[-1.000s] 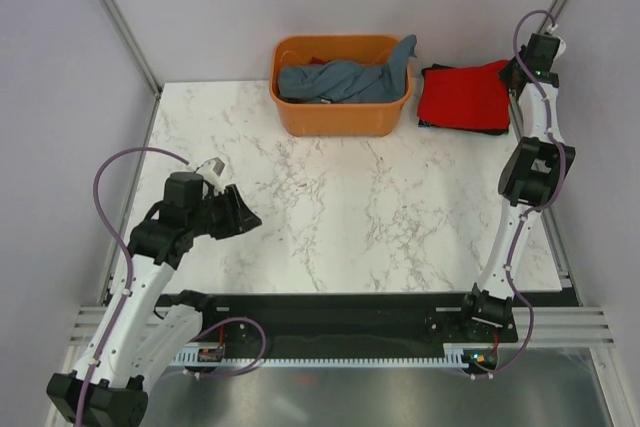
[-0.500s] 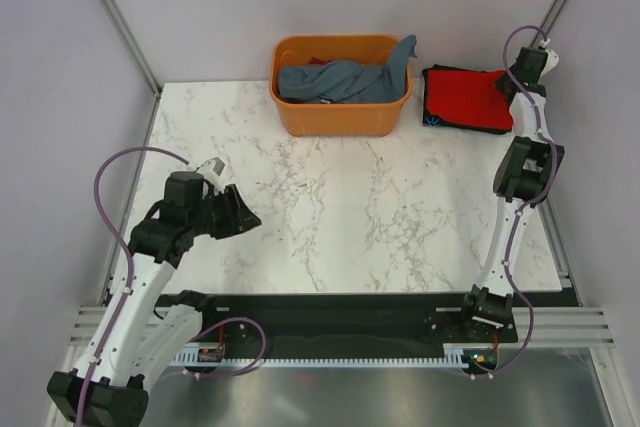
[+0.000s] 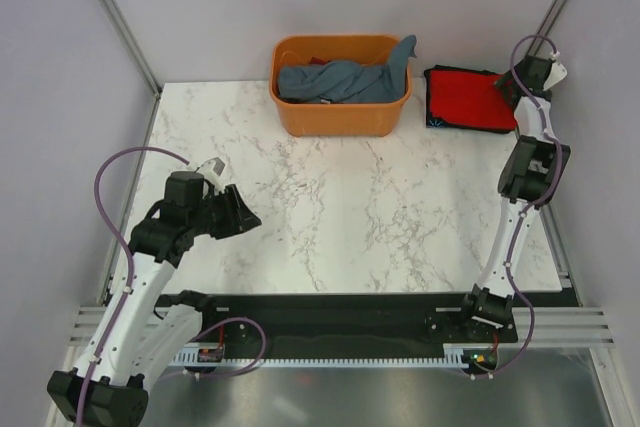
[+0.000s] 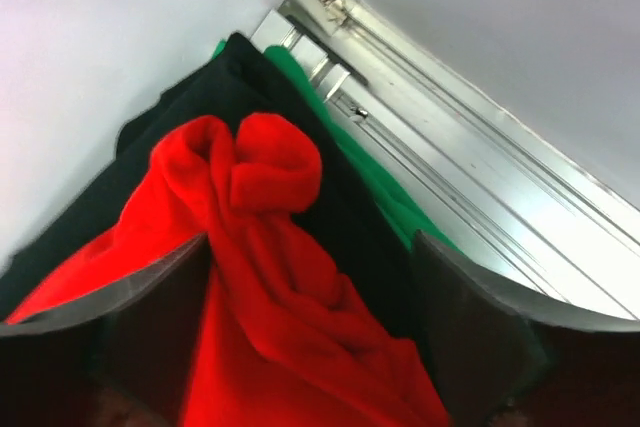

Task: Fold and stack the t-shirts
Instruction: Neatly place the folded tshirt to the corner, then reset both grippers

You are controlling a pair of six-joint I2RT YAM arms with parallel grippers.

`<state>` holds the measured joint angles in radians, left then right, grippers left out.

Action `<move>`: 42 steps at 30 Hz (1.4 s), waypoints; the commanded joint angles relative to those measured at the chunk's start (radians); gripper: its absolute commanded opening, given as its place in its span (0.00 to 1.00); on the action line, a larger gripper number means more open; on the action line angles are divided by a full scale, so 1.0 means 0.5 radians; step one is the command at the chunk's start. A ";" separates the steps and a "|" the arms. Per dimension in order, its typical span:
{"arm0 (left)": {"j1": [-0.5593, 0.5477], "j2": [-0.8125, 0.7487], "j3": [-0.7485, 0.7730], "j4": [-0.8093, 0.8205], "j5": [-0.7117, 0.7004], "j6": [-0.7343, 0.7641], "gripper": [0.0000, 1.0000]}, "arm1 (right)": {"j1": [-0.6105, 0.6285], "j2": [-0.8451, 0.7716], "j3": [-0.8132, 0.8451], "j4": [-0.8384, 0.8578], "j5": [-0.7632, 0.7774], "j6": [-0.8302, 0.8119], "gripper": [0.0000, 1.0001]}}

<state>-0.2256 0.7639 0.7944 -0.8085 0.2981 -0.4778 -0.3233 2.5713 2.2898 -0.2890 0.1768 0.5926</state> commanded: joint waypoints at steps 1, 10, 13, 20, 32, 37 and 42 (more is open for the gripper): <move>0.006 -0.012 -0.015 0.049 0.023 0.038 0.51 | -0.031 -0.402 0.056 -0.097 0.002 0.100 0.96; 0.006 -0.132 -0.012 0.052 0.023 0.035 0.51 | -0.160 -1.168 -0.477 -0.220 -0.166 0.198 0.98; 0.006 -0.156 -0.009 0.052 0.020 0.035 0.51 | -0.157 -1.499 -0.854 -0.192 -0.500 0.253 0.98; 0.006 -0.187 -0.012 0.055 0.011 0.026 0.51 | 0.405 -2.328 -2.034 -0.027 -0.740 0.229 0.98; 0.006 -0.169 -0.012 0.052 -0.019 0.020 0.51 | 1.475 -3.387 -3.389 0.084 -0.464 0.352 0.98; 0.009 -0.160 -0.015 0.049 -0.047 0.011 0.51 | 1.484 -3.575 -3.671 0.075 -0.467 0.398 0.98; 0.006 -0.141 -0.015 0.046 -0.072 0.001 0.51 | 1.493 -3.661 -3.834 0.154 -0.473 0.404 0.98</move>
<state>-0.2256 0.6876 0.7906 -0.8059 0.2852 -0.4782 0.4156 0.7692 0.3969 -0.2798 -0.0776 0.7776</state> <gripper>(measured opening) 0.513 0.982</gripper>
